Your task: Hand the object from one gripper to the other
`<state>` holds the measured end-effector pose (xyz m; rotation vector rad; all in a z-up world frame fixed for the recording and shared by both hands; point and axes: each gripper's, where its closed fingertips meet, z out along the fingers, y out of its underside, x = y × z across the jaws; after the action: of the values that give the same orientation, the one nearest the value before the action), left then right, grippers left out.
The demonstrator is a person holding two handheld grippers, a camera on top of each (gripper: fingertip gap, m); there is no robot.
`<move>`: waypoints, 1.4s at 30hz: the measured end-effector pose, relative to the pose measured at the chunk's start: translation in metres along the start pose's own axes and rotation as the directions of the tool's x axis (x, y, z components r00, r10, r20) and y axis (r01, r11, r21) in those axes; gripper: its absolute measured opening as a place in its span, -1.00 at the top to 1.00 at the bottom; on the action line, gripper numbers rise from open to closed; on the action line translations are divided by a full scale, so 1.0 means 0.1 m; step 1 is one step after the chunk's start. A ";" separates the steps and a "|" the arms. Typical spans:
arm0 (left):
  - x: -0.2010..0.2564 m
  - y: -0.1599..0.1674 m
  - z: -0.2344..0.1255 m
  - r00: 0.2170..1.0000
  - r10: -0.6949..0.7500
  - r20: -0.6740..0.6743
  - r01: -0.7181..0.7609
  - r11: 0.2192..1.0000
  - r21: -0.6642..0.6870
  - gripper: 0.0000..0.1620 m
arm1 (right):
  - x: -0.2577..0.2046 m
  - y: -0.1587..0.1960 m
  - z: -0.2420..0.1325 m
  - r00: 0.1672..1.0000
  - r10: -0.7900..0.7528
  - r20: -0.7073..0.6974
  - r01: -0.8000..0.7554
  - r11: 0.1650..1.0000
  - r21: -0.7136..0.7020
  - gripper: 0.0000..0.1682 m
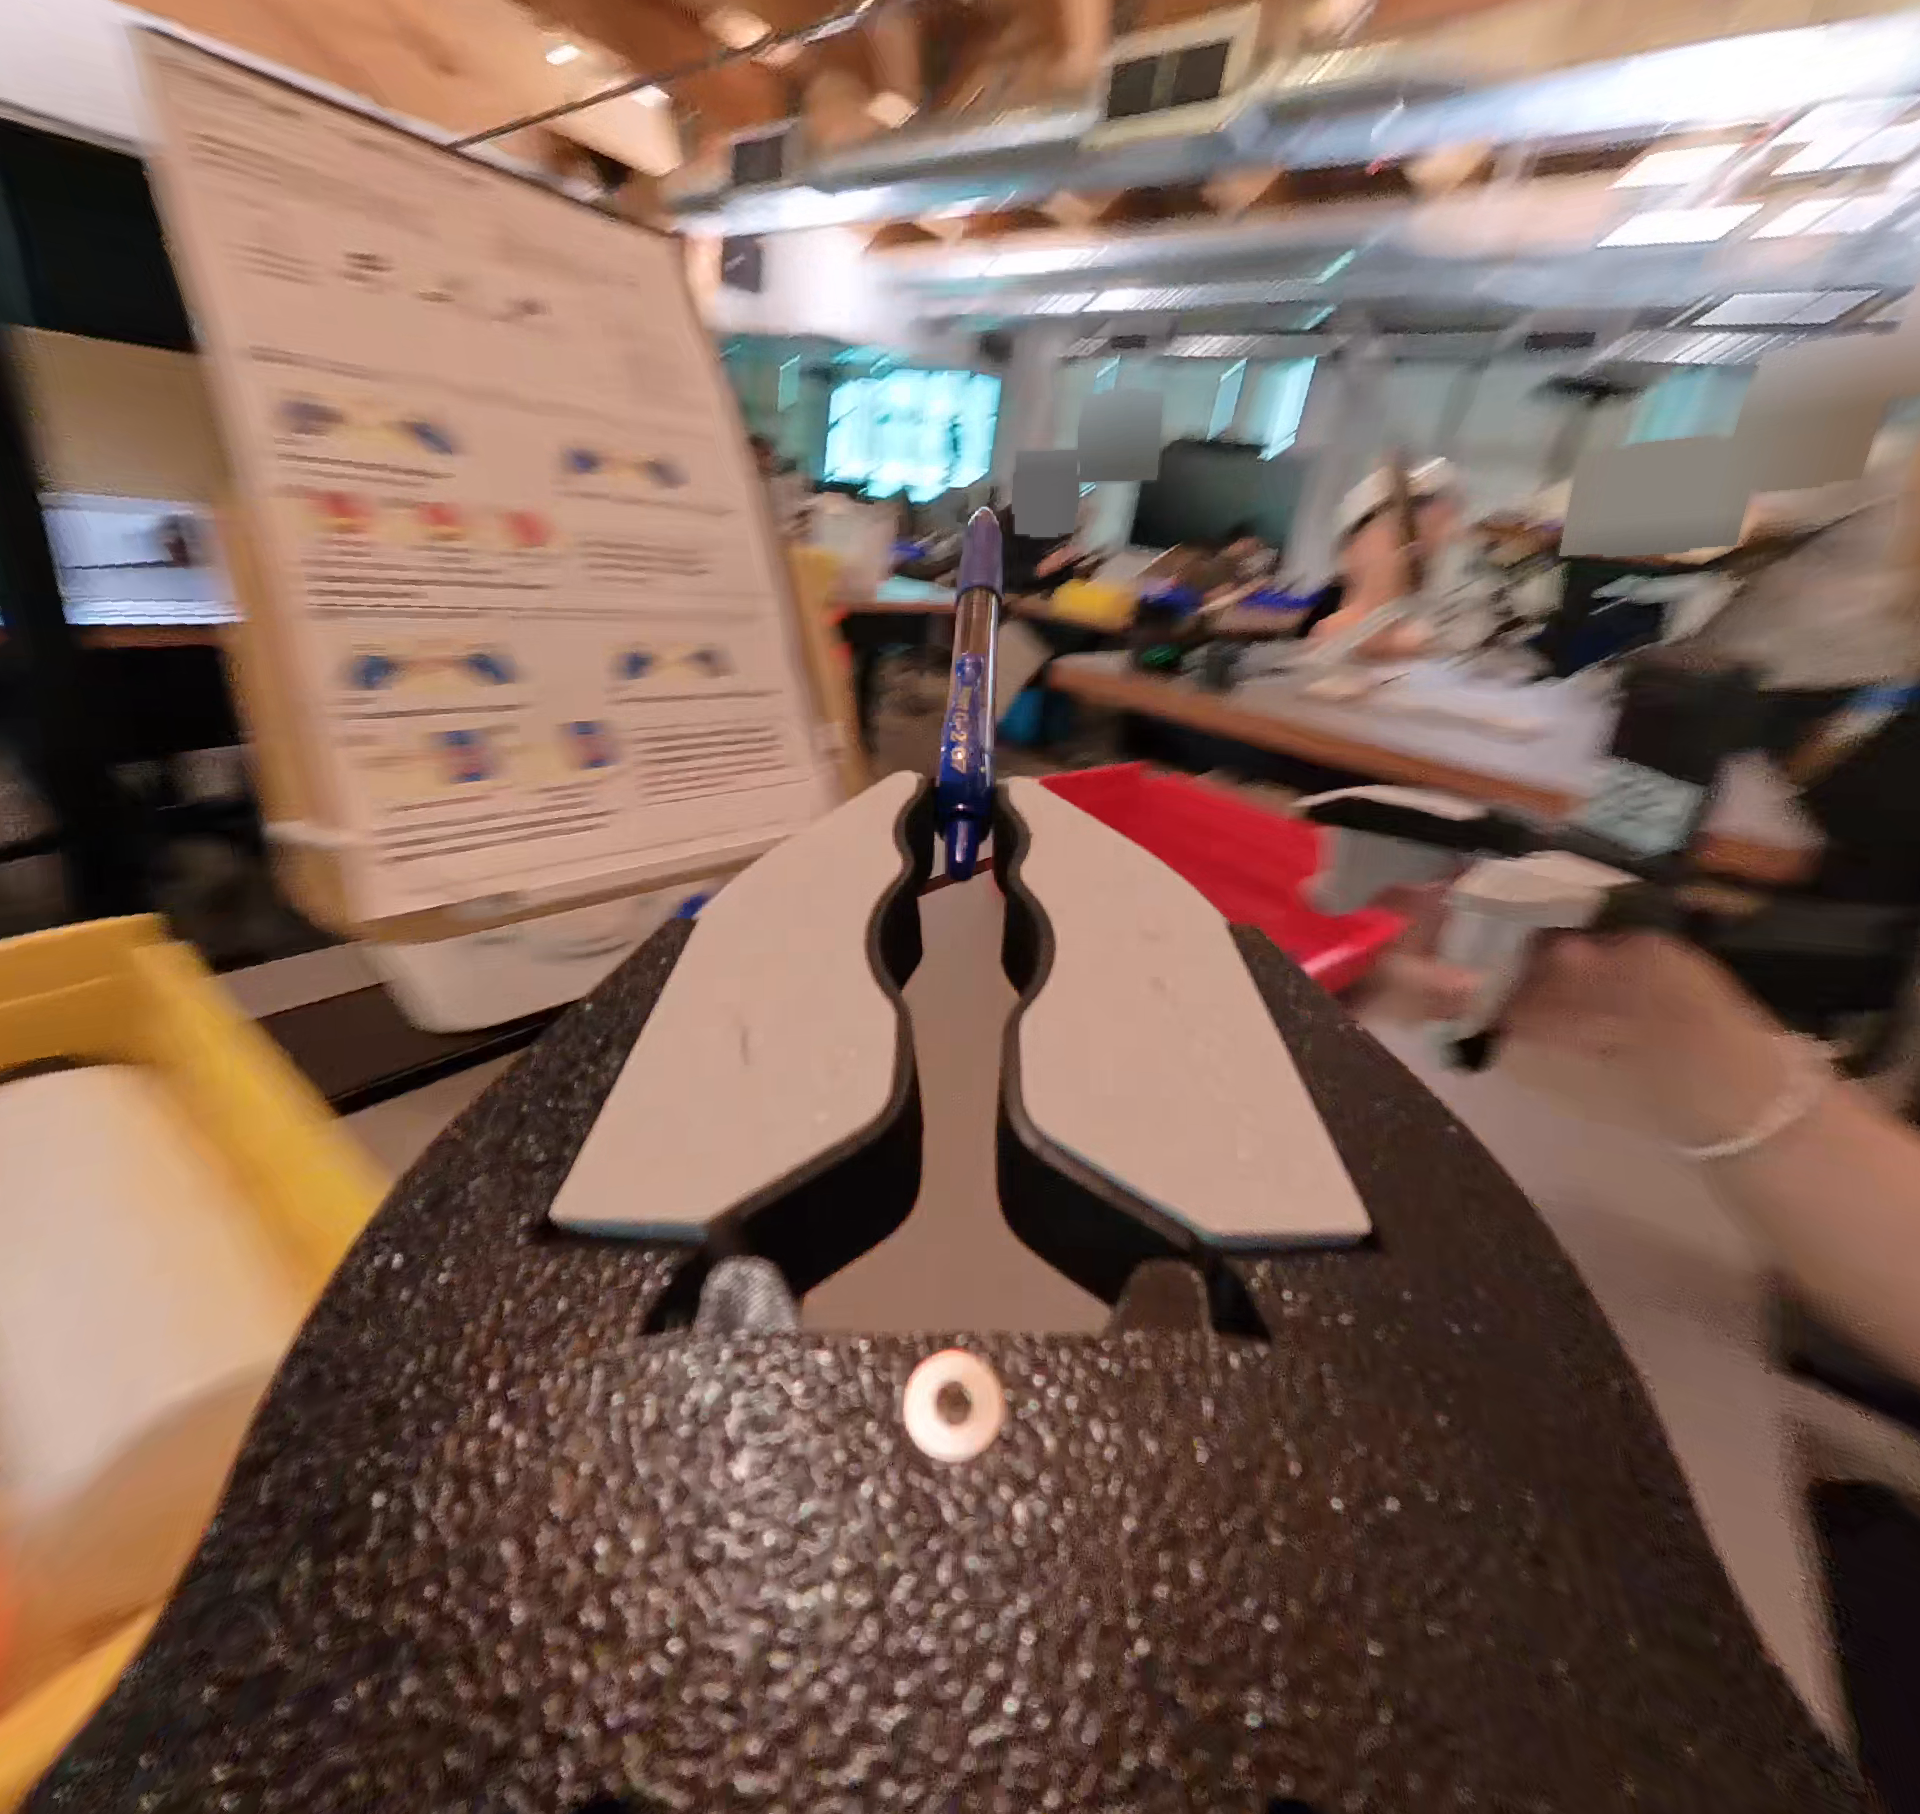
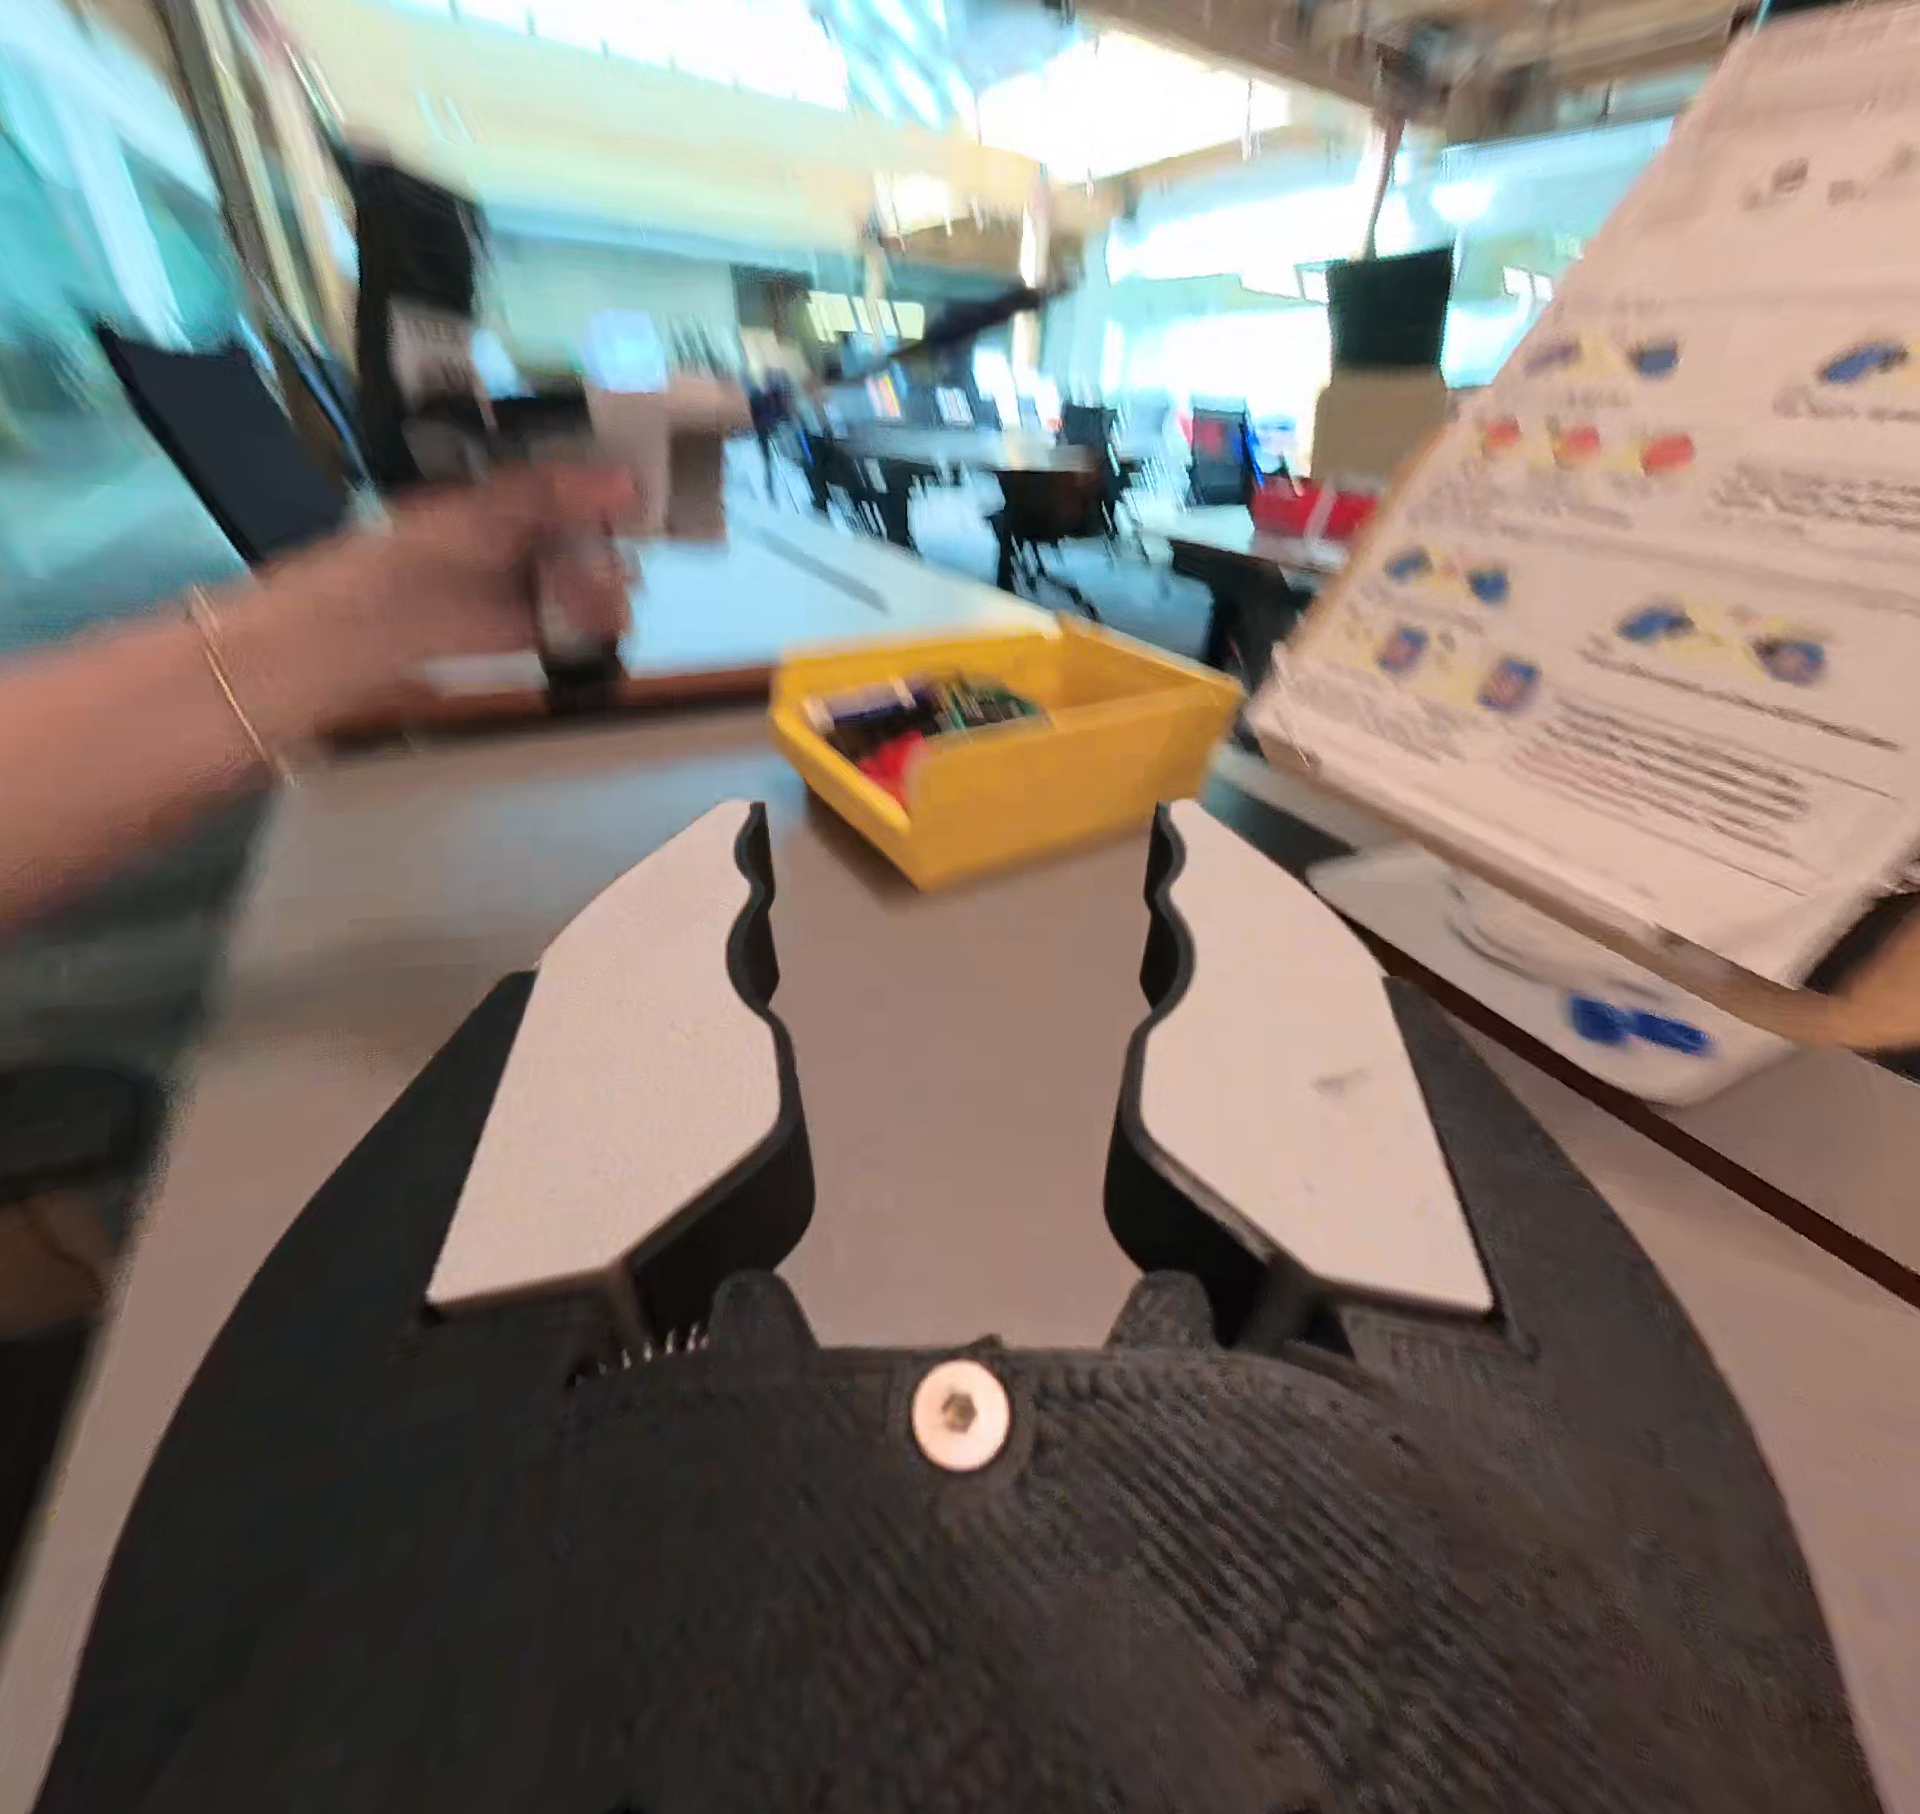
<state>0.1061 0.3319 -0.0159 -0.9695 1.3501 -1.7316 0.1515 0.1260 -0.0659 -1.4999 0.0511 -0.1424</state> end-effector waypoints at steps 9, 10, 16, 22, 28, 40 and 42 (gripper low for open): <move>1.45 0.49 0.25 0.859 -0.251 -0.447 0.348 0.926 0.149 0.88 | -0.48 -0.57 -0.07 0.936 0.291 0.196 -0.345 0.870 0.354 0.49; 1.53 0.55 0.28 0.843 -0.257 -0.472 0.357 0.924 0.135 0.88 | -0.49 -0.57 -0.09 0.936 0.294 0.195 -0.347 0.868 0.357 0.52; 1.78 0.65 0.35 0.796 -0.264 -0.545 0.359 0.931 0.073 0.88 | -0.44 -0.63 -0.26 0.925 0.303 0.228 -0.373 0.835 0.405 0.57; 1.84 0.77 0.37 0.788 -0.274 -0.552 0.350 0.936 0.035 0.88 | -0.44 -0.69 -0.37 0.921 0.271 0.279 -0.372 0.823 0.430 0.88; 1.88 0.90 0.37 0.804 -0.243 -0.542 0.287 0.958 -0.005 0.87 | -0.51 -0.67 -0.35 0.951 0.207 0.230 -0.280 0.892 0.355 0.88; 1.87 0.48 0.42 0.968 0.144 -0.206 -0.143 0.989 0.019 0.64 | -0.47 -0.24 -0.21 0.918 -0.365 -0.153 0.357 0.931 -0.079 0.88; 1.95 0.53 0.46 0.955 0.222 -0.195 -0.226 0.974 -0.001 0.66 | -0.57 -0.13 -0.11 0.889 -0.437 -0.135 0.419 0.897 -0.143 0.88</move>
<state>0.0630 0.1305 -0.0354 -0.6426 1.5439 -1.6718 0.0932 0.1209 -0.0567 -1.5896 -0.1452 -0.6312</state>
